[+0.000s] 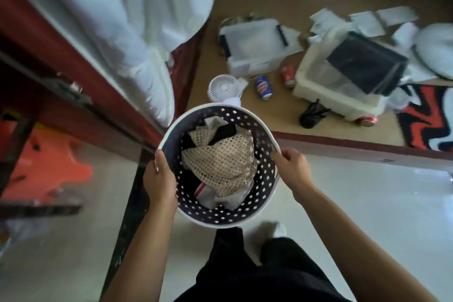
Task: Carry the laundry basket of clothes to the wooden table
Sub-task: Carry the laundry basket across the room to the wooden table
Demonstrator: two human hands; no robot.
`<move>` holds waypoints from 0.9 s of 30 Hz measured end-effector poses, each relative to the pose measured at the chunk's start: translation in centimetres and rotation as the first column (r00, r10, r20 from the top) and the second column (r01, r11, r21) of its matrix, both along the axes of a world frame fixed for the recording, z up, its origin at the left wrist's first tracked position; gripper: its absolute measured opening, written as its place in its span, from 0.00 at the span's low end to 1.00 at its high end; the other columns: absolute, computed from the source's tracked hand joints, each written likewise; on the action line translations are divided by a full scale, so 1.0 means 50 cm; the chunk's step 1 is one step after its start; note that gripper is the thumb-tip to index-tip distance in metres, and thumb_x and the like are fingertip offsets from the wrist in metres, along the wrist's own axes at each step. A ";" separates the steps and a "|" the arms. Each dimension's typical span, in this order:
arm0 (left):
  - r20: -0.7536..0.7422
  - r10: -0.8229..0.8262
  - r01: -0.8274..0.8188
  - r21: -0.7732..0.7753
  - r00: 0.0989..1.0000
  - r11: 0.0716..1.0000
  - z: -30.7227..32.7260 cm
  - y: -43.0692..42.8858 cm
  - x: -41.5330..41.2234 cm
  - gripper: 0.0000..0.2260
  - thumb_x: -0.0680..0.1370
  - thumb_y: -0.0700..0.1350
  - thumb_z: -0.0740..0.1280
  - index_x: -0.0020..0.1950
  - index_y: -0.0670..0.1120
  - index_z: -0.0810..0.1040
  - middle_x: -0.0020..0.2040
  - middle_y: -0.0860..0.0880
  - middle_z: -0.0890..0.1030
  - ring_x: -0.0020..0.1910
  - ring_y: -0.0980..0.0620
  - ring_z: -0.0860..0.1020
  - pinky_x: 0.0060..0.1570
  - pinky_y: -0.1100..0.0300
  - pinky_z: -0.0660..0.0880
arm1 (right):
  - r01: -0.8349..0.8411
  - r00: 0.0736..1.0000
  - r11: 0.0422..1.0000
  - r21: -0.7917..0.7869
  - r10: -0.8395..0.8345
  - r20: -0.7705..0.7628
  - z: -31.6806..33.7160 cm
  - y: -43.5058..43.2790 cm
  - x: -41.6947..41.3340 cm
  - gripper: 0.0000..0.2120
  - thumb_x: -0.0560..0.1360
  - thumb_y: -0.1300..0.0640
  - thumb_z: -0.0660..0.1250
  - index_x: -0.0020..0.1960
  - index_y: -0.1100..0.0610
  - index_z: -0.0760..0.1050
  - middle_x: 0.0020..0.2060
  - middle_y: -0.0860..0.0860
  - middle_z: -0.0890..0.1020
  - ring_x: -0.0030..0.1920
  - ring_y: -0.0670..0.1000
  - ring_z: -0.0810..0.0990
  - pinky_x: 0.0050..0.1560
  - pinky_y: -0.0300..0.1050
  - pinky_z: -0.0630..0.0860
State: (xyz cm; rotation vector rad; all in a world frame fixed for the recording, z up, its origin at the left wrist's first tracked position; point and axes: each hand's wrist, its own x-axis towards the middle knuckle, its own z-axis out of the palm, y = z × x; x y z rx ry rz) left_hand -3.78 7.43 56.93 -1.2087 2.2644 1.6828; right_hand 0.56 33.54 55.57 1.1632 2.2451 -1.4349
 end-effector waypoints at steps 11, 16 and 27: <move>-0.329 -0.659 0.656 -0.136 0.676 0.742 0.165 0.433 0.174 0.14 0.80 0.58 0.61 0.53 0.48 0.76 0.50 0.48 0.81 0.54 0.42 0.79 0.62 0.39 0.75 | 0.489 0.741 0.852 -0.188 -0.519 -0.425 0.158 0.351 0.414 0.06 0.82 0.59 0.69 0.57 0.57 0.83 0.45 0.53 0.85 0.46 0.52 0.81 0.46 0.45 0.77; -0.381 -0.717 0.765 -0.039 0.584 0.643 0.201 0.707 0.359 0.06 0.80 0.58 0.64 0.51 0.60 0.79 0.51 0.54 0.83 0.57 0.46 0.80 0.64 0.46 0.75 | 0.585 0.637 0.806 -0.084 -0.521 -0.568 0.185 0.531 0.685 0.16 0.72 0.47 0.68 0.56 0.49 0.84 0.47 0.51 0.87 0.47 0.47 0.83 0.53 0.46 0.81; -0.454 -0.859 0.970 0.058 0.235 0.234 0.205 1.191 0.645 0.14 0.79 0.52 0.66 0.62 0.49 0.79 0.60 0.48 0.84 0.61 0.50 0.81 0.65 0.53 0.74 | 0.784 0.244 0.512 -0.352 -0.774 -0.584 0.195 0.905 1.038 0.19 0.65 0.48 0.71 0.56 0.42 0.86 0.60 0.60 0.88 0.64 0.68 0.84 0.68 0.72 0.80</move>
